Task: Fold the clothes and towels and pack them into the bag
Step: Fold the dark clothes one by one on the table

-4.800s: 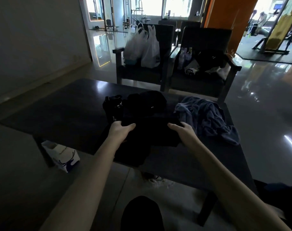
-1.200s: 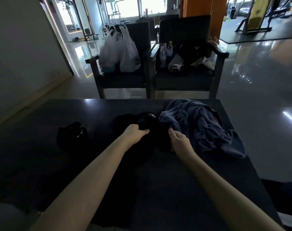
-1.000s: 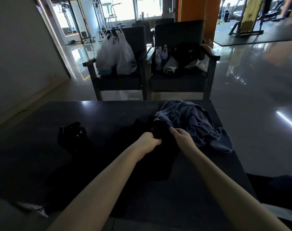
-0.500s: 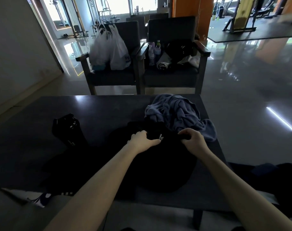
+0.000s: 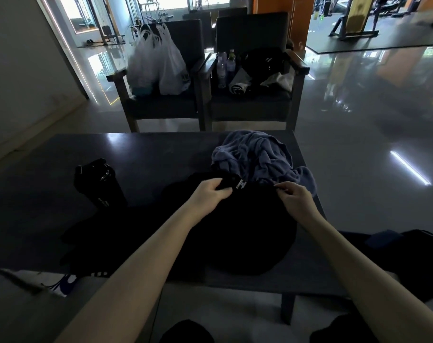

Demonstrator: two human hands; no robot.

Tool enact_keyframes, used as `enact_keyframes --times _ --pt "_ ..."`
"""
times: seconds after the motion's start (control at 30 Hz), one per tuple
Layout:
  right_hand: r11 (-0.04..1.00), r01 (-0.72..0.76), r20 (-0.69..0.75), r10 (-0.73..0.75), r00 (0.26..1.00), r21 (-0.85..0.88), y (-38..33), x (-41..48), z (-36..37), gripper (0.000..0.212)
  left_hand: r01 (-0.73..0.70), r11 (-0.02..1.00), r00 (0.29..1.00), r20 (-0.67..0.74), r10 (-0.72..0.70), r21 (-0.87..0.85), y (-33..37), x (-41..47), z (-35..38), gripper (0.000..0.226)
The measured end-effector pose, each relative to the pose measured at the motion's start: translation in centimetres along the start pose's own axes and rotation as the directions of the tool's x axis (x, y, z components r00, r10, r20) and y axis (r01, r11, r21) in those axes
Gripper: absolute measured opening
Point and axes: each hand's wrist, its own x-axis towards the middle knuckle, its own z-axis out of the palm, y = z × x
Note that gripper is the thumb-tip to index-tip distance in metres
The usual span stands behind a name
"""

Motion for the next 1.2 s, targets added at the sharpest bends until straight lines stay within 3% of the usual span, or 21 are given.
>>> enact_keyframes --times 0.1,0.23,0.3,0.37,0.47,0.5,0.57,0.63,0.67,0.73,0.77,0.83,0.87,0.93,1.13,1.2 --pt "0.998 0.056 0.027 -0.056 0.998 0.0 -1.3 -0.7 -0.2 0.021 0.01 0.994 0.999 -0.04 -0.015 -0.112 1.6 0.0 -0.2 0.022" --pt "0.975 0.217 0.383 -0.22 0.897 0.053 -4.0 -2.1 -0.2 0.059 0.015 0.98 0.997 -0.068 -0.029 -0.199 3.9 0.3 0.7 0.021" --pt "0.956 0.294 0.471 -0.265 0.841 0.013 -5.0 -3.0 0.5 0.075 0.021 0.974 0.992 -0.117 -0.049 -0.225 4.9 0.4 1.3 0.03" --pt "0.908 0.396 0.369 -0.324 0.871 -0.137 -5.0 -3.3 1.5 0.077 0.045 0.963 0.988 -0.131 -0.082 -0.267 5.6 0.1 1.6 0.034" --pt "0.895 0.358 0.079 -0.349 0.934 -0.266 -4.9 -3.3 1.5 0.044 0.073 0.949 0.992 -0.076 -0.101 -0.307 6.1 -0.3 1.4 0.031" --pt "0.899 0.356 0.053 -0.355 0.933 -0.256 -4.9 -3.3 1.1 0.033 0.079 0.957 0.992 -0.071 -0.102 -0.278 6.1 -0.6 1.3 0.029" --pt "0.921 0.351 0.205 -0.316 0.927 -0.167 -5.0 -3.2 0.3 0.019 0.083 0.976 0.994 -0.058 -0.097 -0.203 6.0 -0.9 0.9 0.022" --pt "0.958 0.274 0.456 -0.209 0.865 -0.082 -5.4 -3.4 -0.5 0.012 0.084 0.996 0.996 0.031 -0.083 -0.038 6.1 -1.6 0.3 0.038" --pt "0.983 0.18 0.508 -0.166 0.845 0.021 -5.5 -3.2 -0.6 0.009 0.073 0.991 0.992 0.095 -0.084 0.115 6.1 -1.8 -0.2 0.052" --pt "0.968 0.011 0.468 -0.131 0.874 0.249 -5.5 -2.5 -0.5 0.027 0.03 0.921 0.972 0.203 -0.117 0.388 6.6 -2.8 -1.1 0.071" --pt "0.964 0.023 0.427 -0.139 0.894 0.266 -5.4 -2.1 -0.5 0.036 0.008 0.892 0.962 0.241 -0.13 0.452 6.9 -3.2 -1.4 0.077" --pt "0.963 0.263 0.405 -0.267 0.874 0.067 -5.8 -1.3 -0.2 0.061 -0.011 0.871 0.951 0.275 -0.143 0.492 7.2 -3.8 -2.2 0.083" --pt "0.909 0.412 0.453 -0.346 0.822 -0.053 -6.0 -0.8 0.3 0.074 -0.02 0.86 0.947 0.284 -0.147 0.51 7.3 -4.0 -2.6 0.083" --pt "0.793 0.578 0.572 -0.387 0.723 -0.195 -6.8 0.1 1.5 0.086 -0.068 0.808 0.939 0.31 -0.145 0.585 7.3 -4.2 -3.5 0.081" --pt "0.438 0.789 0.763 -0.289 0.578 -0.431 -9.3 1.9 5.7 0.048 -0.173 0.694 0.915 0.374 -0.149 0.699 7.5 -5.2 -6.4 0.061" --pt "0.385 0.817 0.781 -0.296 0.549 -0.429 -9.4 1.8 6.4 0.045 -0.182 0.678 0.916 0.373 -0.147 0.712 7.2 -5.2 -7.4 0.057"
